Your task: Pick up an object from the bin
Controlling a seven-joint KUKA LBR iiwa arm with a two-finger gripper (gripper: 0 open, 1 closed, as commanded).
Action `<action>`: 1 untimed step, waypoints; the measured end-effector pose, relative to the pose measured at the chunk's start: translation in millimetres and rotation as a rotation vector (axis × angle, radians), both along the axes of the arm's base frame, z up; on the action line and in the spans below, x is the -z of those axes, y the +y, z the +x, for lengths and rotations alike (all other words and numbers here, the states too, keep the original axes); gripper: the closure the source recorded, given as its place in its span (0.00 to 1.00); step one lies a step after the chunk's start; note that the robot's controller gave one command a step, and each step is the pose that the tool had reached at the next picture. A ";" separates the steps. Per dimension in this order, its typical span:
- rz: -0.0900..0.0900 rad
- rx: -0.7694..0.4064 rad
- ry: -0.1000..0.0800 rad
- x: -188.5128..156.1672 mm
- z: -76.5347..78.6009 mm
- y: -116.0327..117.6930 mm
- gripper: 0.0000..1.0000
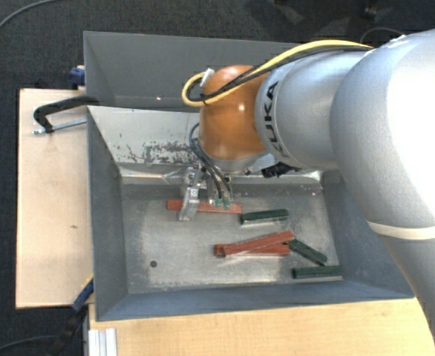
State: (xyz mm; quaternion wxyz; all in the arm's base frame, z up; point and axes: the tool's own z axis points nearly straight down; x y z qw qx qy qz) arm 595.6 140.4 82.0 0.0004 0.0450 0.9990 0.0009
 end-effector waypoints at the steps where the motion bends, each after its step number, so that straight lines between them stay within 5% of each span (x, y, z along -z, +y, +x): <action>1: 0.003 -0.005 -0.013 -124.1 -13.4 16.3 1.00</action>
Offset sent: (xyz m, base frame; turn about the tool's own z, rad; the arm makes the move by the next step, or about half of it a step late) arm -0.0157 0.0140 0.1174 -0.0021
